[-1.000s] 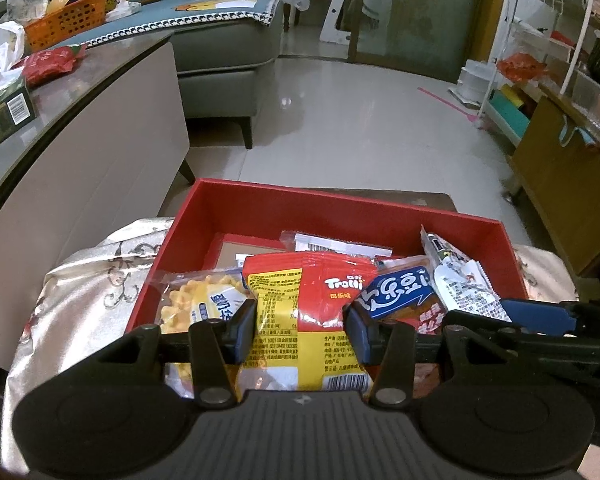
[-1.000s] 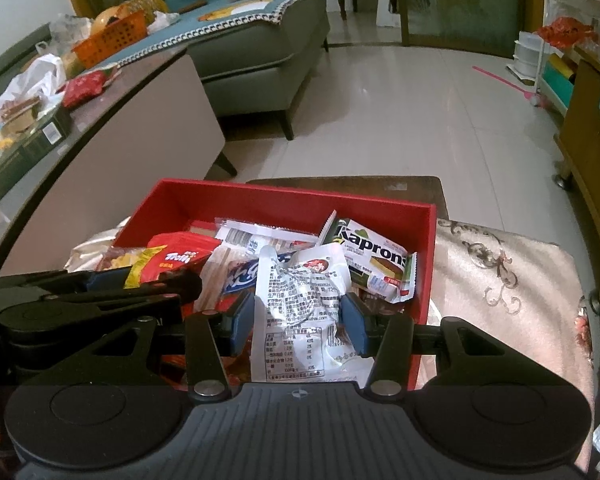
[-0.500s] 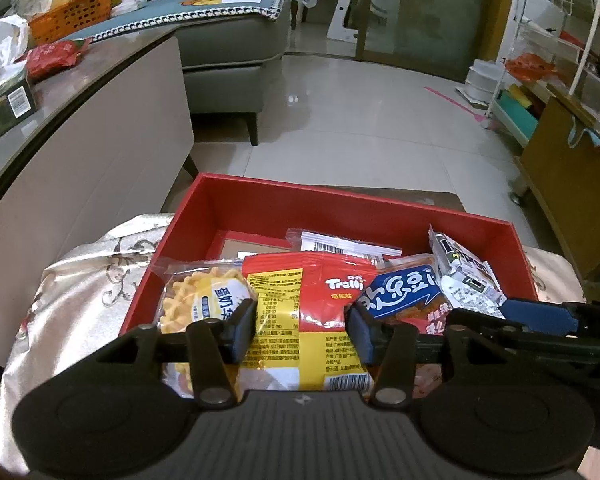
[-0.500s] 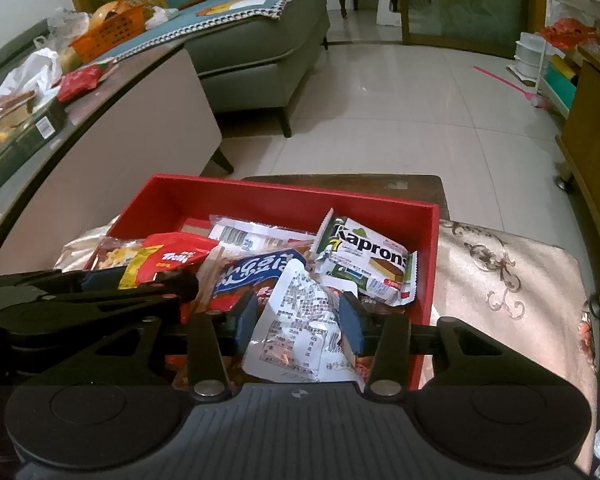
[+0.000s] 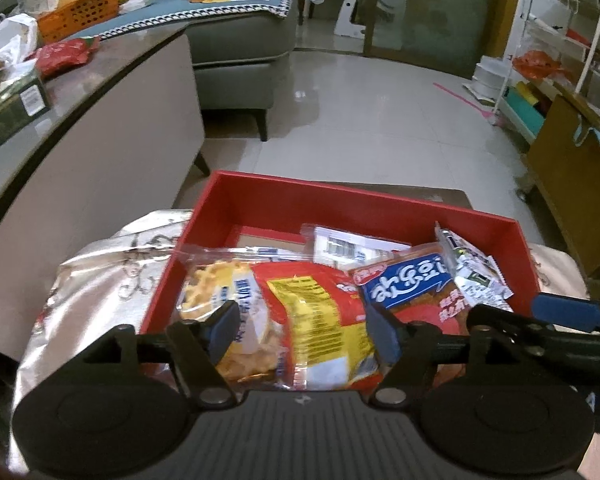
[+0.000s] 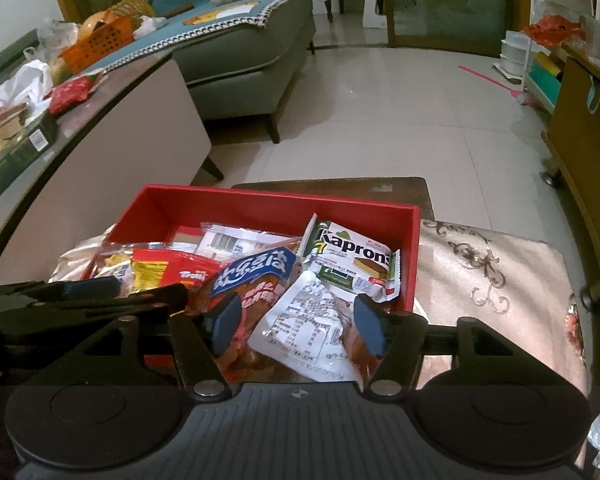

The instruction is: Organize snacks

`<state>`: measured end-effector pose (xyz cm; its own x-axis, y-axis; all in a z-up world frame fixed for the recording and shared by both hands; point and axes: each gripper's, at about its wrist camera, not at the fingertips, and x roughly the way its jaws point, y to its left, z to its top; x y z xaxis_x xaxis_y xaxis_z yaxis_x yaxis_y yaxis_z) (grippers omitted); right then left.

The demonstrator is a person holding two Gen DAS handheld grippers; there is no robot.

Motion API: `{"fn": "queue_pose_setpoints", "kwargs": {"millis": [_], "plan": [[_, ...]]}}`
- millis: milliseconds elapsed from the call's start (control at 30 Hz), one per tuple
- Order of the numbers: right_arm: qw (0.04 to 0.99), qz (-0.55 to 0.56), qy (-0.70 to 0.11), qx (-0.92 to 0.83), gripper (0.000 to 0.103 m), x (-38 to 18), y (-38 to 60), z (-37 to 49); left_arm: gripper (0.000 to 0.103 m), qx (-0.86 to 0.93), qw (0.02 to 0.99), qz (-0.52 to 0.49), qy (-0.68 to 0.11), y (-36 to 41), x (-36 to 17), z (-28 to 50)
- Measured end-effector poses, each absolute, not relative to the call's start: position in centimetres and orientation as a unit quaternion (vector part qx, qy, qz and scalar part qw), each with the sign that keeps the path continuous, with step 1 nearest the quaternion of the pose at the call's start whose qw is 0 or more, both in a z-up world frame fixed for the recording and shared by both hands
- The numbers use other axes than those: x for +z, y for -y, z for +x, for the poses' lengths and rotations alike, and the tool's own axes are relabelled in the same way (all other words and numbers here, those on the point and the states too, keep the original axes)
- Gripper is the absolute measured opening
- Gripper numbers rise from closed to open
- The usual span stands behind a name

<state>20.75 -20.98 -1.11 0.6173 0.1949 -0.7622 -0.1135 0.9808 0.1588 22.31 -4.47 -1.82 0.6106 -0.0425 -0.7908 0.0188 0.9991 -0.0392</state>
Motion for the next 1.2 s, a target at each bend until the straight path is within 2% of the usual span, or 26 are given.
{"fn": "queue_pose_setpoints", "kwargs": {"millis": [100,167,733,867,1200], "plan": [[0.900,0.044,-0.425,0.088,0.071,-0.6,20.8,20.1,0.066,-0.016,0.898,-0.016,-0.438,4.1,-1.4,21.8],[0.901,0.044,-0.423,0.089,0.075,-0.3,20.7,19.6,0.066,-0.016,0.900,-0.020,-0.435,3.8,-0.9,21.3],[0.900,0.063,-0.425,0.074,0.078,0.3,21.9,16.2,0.067,-0.027,0.902,-0.024,-0.430,3.3,0.2,17.0],[0.898,0.067,-0.428,0.076,0.082,0.2,21.8,15.5,0.067,-0.029,0.903,-0.020,-0.427,3.4,0.4,15.8],[0.896,0.072,-0.430,0.081,0.083,0.4,21.5,12.4,0.067,-0.041,0.908,-0.019,-0.418,3.1,1.5,12.2]]}}
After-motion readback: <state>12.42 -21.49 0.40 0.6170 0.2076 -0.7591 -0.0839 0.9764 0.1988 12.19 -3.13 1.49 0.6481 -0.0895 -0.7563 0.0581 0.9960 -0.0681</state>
